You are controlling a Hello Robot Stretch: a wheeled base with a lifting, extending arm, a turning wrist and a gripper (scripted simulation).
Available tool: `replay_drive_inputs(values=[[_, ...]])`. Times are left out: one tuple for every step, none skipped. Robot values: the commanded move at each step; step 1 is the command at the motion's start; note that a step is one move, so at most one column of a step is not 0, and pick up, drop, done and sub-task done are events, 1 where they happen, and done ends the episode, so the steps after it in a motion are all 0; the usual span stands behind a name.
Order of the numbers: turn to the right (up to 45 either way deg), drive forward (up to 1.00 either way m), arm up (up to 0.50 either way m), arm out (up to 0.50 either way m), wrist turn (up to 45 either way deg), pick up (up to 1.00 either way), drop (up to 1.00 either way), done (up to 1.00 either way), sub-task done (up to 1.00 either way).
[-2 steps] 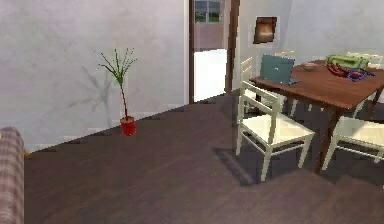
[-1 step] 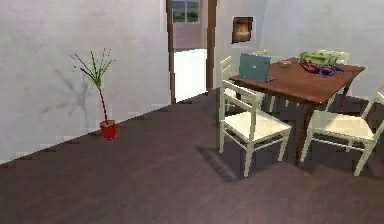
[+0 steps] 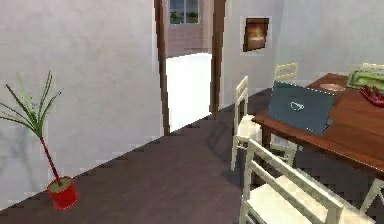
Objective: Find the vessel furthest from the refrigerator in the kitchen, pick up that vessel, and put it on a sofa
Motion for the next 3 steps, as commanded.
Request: replay_drive_inputs(values=[[3.0, 0.0, 0.0, 0.0, 0.0, 0.0, 0.0, 0.0, 0.0], [0.0, 0.75, 0.0, 0.0, 0.0, 0.0, 0.0, 0.0, 0.0], [0.0, 1.0, 0.0, 0.0, 0.0, 0.0, 0.0, 0.0, 0.0]])
